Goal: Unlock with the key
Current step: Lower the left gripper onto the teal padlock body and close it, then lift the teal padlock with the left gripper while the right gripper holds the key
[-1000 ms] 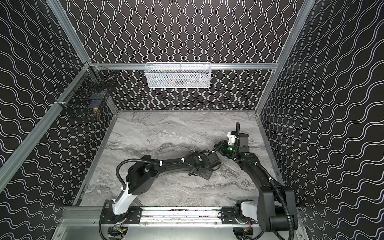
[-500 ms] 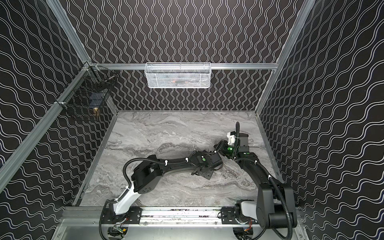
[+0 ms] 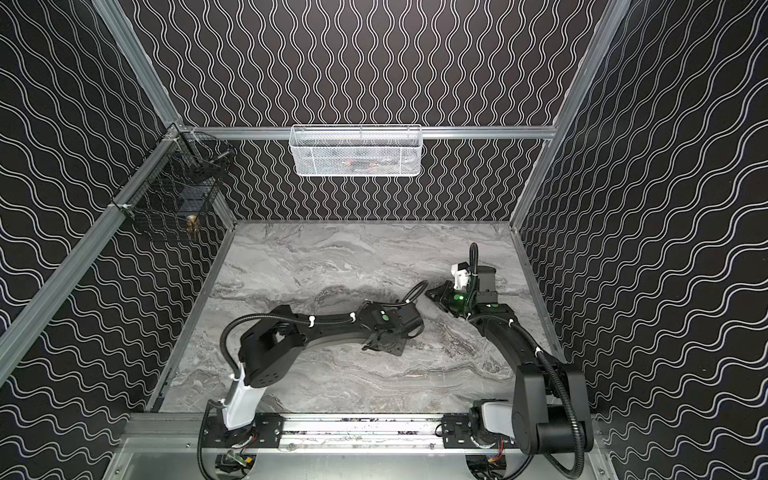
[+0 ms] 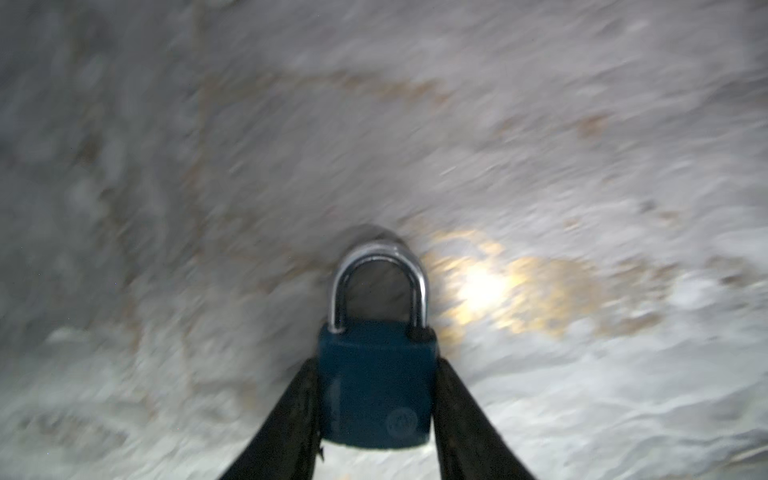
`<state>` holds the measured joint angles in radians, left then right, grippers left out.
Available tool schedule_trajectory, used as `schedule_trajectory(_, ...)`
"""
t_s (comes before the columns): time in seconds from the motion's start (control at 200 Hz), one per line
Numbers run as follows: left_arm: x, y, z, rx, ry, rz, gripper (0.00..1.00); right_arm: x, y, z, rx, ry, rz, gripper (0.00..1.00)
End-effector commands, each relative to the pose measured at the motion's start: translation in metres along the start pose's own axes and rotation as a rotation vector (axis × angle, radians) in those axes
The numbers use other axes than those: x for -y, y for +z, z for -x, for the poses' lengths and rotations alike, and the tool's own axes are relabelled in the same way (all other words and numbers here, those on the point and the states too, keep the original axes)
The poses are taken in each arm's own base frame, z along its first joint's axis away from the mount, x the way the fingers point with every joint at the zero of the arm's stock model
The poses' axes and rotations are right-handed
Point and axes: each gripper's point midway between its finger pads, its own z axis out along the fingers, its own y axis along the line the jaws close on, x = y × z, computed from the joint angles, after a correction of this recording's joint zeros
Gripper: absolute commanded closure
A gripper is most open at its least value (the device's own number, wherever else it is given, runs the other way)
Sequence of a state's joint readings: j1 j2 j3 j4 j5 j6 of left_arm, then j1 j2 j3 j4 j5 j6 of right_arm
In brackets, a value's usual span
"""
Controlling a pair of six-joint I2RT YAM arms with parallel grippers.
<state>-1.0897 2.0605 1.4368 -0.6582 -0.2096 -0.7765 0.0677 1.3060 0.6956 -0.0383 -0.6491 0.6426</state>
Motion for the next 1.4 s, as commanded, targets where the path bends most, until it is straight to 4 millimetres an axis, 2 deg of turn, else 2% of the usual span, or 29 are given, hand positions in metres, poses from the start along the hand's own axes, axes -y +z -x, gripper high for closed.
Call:
schedule_trajectory(0.0,-0.045,0.002,-0.039,-0.097,-0.104,0.106,0.56,-0.009,0.006,-0.009,-0.03,-0.03,0.025,1.0)
schedule_trajectory(0.185,-0.1,-0.006,-0.071,-0.11,-0.278,0.153,0.52,-0.017,0.025,-0.043,-0.131,-0.053,0.01,1.0)
schedule_trajectory(0.32,-0.122,-0.01,-0.081,-0.101,-0.371,0.159,0.45,-0.025,0.036,-0.068,-0.192,-0.073,0.015,1.0)
schedule_trajectory(0.42,-0.124,-0.008,-0.083,-0.108,-0.41,0.133,0.42,-0.027,0.04,-0.079,-0.21,-0.067,0.028,1.0)
schedule_trajectory(0.551,-0.121,-0.014,-0.073,-0.081,-0.425,0.121,0.41,-0.029,0.045,-0.092,-0.248,-0.073,0.033,1.0)
schedule_trajectory(0.761,-0.114,-0.006,-0.064,-0.11,-0.379,0.151,0.41,-0.03,0.047,-0.1,-0.277,-0.09,0.033,1.0)
schedule_trajectory(0.936,-0.113,0.003,-0.072,-0.132,-0.394,0.142,0.44,-0.028,0.047,-0.105,-0.286,-0.089,0.031,1.0)
schedule_trajectory(1.396,-0.118,-0.001,-0.082,-0.135,-0.425,0.13,0.53,-0.035,0.051,-0.114,-0.305,-0.095,0.044,1.0)
